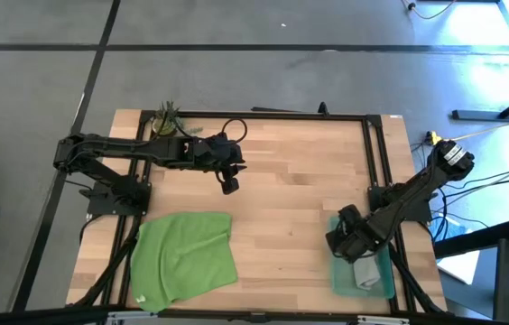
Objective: Roll microfiber towels into tight, uniform cylinder then place into a basket
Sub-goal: Put the gray microfiber towel into the green bin, then fold the green microfiber towel
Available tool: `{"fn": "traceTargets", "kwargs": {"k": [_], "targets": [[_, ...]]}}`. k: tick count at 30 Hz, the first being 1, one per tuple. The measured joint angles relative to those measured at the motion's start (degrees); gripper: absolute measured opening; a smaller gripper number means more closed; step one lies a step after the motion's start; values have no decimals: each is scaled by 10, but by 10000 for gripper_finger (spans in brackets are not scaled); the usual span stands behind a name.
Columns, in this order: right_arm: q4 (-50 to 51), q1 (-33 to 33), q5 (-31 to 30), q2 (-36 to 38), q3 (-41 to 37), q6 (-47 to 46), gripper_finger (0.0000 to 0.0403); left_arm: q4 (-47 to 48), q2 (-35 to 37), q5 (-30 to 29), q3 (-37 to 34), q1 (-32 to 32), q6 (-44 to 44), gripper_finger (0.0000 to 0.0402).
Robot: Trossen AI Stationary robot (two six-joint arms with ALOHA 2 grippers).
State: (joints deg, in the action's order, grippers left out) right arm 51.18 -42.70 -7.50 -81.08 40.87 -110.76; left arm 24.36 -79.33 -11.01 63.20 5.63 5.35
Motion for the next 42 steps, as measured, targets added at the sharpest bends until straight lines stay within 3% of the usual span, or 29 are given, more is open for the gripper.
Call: {"fn": "traceTargets", "kwargs": {"k": [16,22,30,36,42], "targets": [[141,0,113,0,19,-12,251,0,0,0,0,0,-14,76],[145,0,123,0,21,-15,251,0,0,0,0,0,-14,76],[259,0,125,0,93,-15,251,0,0,0,0,0,-14,76],[306,0,98,6,151,-14,251,0,0,0,0,0,-9,76],[323,2,-16,46,192,-13,251,33,6,1,0,-13,40,76]]}}
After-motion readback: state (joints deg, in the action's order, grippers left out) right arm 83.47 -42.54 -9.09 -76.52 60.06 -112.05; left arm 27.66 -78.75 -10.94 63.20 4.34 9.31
